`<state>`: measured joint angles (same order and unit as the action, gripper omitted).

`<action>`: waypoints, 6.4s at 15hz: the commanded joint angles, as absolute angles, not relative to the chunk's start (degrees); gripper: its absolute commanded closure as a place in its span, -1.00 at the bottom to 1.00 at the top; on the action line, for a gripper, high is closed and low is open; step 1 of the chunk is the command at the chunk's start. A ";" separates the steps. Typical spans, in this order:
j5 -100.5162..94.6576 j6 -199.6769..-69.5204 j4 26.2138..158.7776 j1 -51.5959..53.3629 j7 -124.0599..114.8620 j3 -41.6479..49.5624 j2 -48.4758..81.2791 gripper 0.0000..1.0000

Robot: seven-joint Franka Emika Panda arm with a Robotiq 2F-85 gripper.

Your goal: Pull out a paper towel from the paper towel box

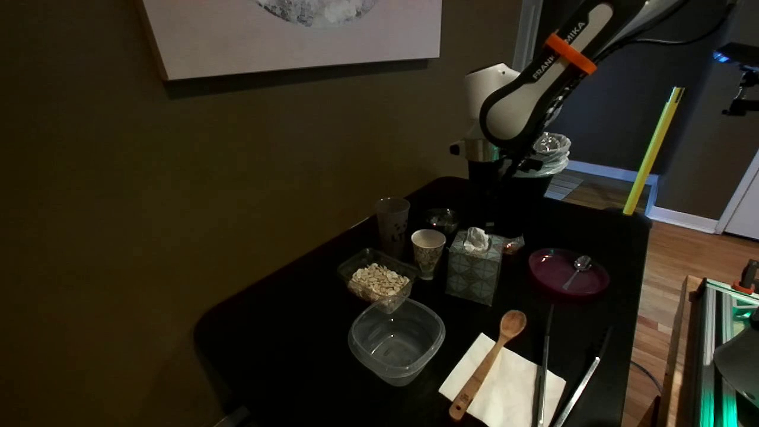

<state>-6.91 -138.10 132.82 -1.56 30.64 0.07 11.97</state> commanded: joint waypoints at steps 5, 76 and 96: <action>-5.53 -139.72 129.74 -3.41 33.42 -1.62 16.46 0.43; -0.10 -130.17 133.41 -5.60 25.96 13.33 -12.39 0.20; -1.28 -122.19 138.50 -1.13 24.19 5.58 -16.08 -1.00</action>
<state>-1.17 -122.30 138.57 -1.48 24.30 5.27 -16.07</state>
